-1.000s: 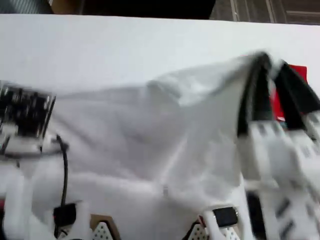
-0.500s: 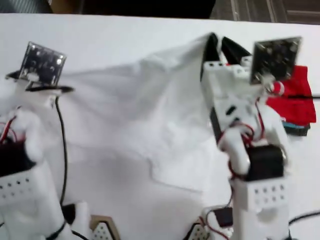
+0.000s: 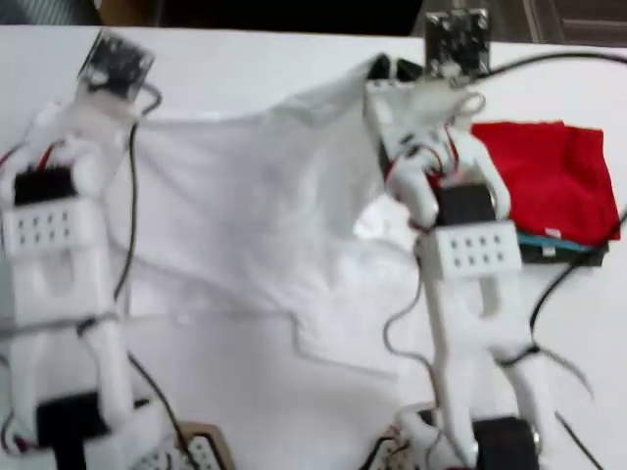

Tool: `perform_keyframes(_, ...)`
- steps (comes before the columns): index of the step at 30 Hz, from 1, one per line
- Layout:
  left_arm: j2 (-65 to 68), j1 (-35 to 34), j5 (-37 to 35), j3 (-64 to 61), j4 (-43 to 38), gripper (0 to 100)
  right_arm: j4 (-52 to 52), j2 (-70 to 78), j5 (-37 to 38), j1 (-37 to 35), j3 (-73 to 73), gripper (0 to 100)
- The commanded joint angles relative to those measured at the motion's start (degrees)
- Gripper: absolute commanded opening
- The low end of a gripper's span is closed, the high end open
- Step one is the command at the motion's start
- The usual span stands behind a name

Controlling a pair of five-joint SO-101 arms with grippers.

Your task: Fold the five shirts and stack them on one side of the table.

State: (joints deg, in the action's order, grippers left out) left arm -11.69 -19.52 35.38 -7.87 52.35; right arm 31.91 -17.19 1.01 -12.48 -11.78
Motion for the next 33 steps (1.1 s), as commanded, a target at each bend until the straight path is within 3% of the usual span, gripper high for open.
perform_keyframes(1,11.0,1.5,0.2,16.4,4.2,2,-1.4,7.8,0.6,0.7,9.1,2.2)
perform_keyframes(7,30.0,2.4,0.1,36.0,11.8,2,-1.0,22.8,1.1,2.2,25.7,2.2)
perform_keyframes(9,35.0,2.2,0.0,42.2,14.7,2,-0.4,27.3,4.5,2.5,31.8,2.2)
perform_keyframes(12,41.1,2.1,0.0,50.9,19.6,2,3.0,33.3,9.1,2.3,40.5,2.2)
perform_keyframes(17,49.0,2.3,0.2,61.8,27.1,2,8.6,42.5,9.1,2.7,47.6,2.2)
perform_keyframes(25,56.4,2.3,0.2,71.1,31.3,2,7.5,53.3,9.5,3.6,50.4,2.2)
perform_keyframes(33,57.3,2.4,0.3,74.2,33.8,2,8.8,55.0,9.5,5.9,57.0,2.2)
